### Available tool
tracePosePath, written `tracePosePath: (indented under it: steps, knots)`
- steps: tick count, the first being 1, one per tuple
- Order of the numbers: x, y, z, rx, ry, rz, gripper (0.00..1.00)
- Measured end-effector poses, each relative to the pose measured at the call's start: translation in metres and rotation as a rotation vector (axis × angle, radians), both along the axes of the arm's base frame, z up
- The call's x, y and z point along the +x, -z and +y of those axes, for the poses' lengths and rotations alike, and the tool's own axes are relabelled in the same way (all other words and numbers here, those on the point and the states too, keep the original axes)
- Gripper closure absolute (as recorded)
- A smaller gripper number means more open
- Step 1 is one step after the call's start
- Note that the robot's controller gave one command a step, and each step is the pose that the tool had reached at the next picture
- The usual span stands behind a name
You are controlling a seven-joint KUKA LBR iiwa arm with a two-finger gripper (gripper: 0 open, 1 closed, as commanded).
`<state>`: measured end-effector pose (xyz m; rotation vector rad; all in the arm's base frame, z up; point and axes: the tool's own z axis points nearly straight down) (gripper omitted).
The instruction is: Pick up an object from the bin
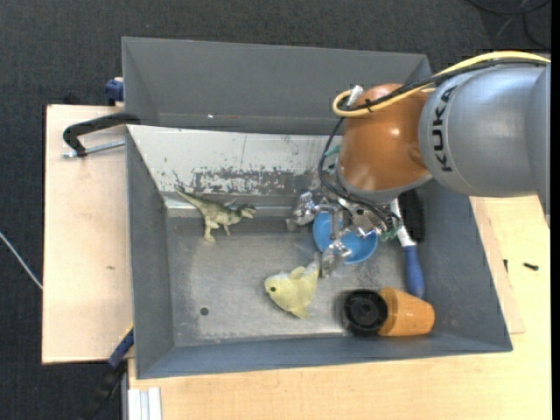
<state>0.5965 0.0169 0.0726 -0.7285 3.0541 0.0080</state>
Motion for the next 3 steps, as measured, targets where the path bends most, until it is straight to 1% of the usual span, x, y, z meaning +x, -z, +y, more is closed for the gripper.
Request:
tracePosePath:
  steps: [1,2,3]
  knots:
    - [0.004,-0.003,0.0,0.001,0.003,-0.017,1.0]
    - [0.007,-0.054,0.001,-0.003,0.004,-0.012,1.0]
    - [0.01,-0.074,0.002,-0.003,0.006,-0.009,1.0]
